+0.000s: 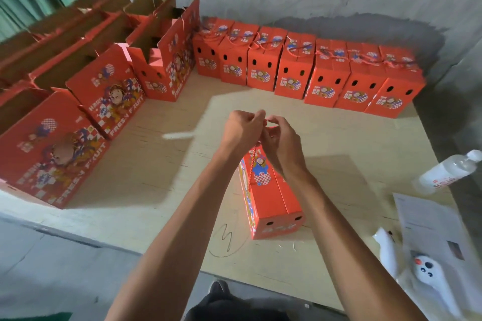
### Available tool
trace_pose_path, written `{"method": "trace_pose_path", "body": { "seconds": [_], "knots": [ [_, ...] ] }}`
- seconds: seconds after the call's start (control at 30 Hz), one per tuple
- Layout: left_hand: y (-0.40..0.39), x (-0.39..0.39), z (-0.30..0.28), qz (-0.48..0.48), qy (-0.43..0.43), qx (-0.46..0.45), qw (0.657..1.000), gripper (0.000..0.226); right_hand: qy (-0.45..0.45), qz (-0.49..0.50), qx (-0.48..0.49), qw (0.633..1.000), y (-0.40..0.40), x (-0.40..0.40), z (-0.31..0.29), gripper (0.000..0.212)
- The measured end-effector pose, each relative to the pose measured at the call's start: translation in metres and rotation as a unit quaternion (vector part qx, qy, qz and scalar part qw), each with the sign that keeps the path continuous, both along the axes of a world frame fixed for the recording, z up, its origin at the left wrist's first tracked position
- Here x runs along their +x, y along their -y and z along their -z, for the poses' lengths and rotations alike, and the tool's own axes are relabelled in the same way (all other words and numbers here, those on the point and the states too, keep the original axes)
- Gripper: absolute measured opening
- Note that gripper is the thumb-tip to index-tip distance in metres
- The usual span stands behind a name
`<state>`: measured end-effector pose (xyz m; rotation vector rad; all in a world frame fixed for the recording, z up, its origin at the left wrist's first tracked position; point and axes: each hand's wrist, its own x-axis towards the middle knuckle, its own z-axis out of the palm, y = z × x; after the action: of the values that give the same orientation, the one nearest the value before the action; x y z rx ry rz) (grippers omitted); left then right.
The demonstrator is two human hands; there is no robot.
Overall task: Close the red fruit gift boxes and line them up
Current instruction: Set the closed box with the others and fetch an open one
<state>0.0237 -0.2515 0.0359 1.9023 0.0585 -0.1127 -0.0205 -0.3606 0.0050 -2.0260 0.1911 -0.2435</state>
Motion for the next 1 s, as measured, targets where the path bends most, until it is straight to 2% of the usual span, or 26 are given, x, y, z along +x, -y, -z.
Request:
{"method": "trace_pose_path", "body": {
  "seconds": [0.13, 0.23, 0.3, 0.4, 0.53, 0.67, 0.83, 0.9, 1.0],
  "knots": [
    [0.007, -0.007, 0.005, 0.001, 0.022, 0.028, 0.999, 0.037, -0.04, 0.016, 0.045, 0.998, 0.0, 0.003, -0.001, 0.034],
    [0.014, -0.017, 0.012, -0.016, 0.005, -0.036, 0.999, 0.031, -0.058, 0.038, 0.034, 0.997, -0.003, 0.007, -0.001, 0.022],
    [0.015, -0.017, 0.015, -0.029, -0.005, -0.077, 0.997, 0.026, -0.054, 0.064, 0.044, 0.996, -0.003, 0.01, -0.005, 0.026],
    [0.018, -0.012, 0.016, -0.023, -0.003, -0.078, 0.997, 0.023, -0.051, 0.092, 0.033, 0.994, 0.004, 0.017, -0.016, 0.038],
    [0.031, -0.004, 0.025, 0.02, 0.004, -0.103, 0.994, 0.033, -0.037, 0.103, 0.037, 0.993, 0.011, 0.022, -0.026, 0.038],
    [0.054, 0.001, 0.021, 0.057, 0.05, -0.139, 0.987, 0.044, -0.001, 0.133, 0.038, 0.99, 0.03, 0.029, -0.042, 0.035],
    [0.09, 0.013, -0.005, 0.113, 0.138, -0.124, 0.976, 0.033, 0.042, 0.166, 0.029, 0.985, 0.073, 0.044, -0.072, 0.038],
    [0.106, 0.021, -0.008, 0.124, 0.148, -0.098, 0.976, 0.041, 0.058, 0.179, 0.023, 0.982, 0.092, 0.051, -0.082, 0.04],
    [0.133, 0.034, -0.011, 0.115, 0.125, -0.047, 0.984, 0.068, 0.09, 0.206, 0.023, 0.974, 0.119, 0.062, -0.094, 0.039]
  ]
}}
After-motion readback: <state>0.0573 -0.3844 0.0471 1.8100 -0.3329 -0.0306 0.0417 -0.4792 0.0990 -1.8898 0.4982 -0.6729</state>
